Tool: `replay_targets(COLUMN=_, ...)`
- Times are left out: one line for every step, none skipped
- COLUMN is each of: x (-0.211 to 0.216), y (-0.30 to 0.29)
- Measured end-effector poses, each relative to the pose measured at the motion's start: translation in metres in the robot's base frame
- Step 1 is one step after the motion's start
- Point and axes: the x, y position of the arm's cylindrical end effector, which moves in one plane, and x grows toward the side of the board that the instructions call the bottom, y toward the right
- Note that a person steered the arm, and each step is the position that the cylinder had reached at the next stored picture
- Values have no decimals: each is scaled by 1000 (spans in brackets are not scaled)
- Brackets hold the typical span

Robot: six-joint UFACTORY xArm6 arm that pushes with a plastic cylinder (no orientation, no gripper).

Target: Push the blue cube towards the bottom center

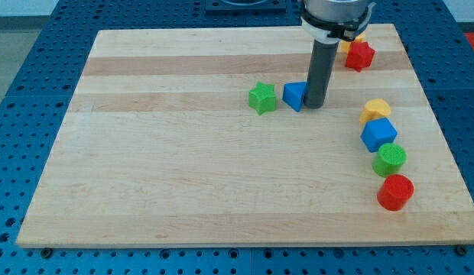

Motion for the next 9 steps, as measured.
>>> replay_targets(x=41, y=16)
replay_targets(x=83, y=2)
replay_targets(x=125, y=-18)
replay_targets(x=207, y=-8)
replay_targets(x=218, y=7)
replay_targets(x=217, y=132)
replay_targets(x=211, y=231)
replay_targets(x=134, y=232)
replay_targets(x=93, y=230)
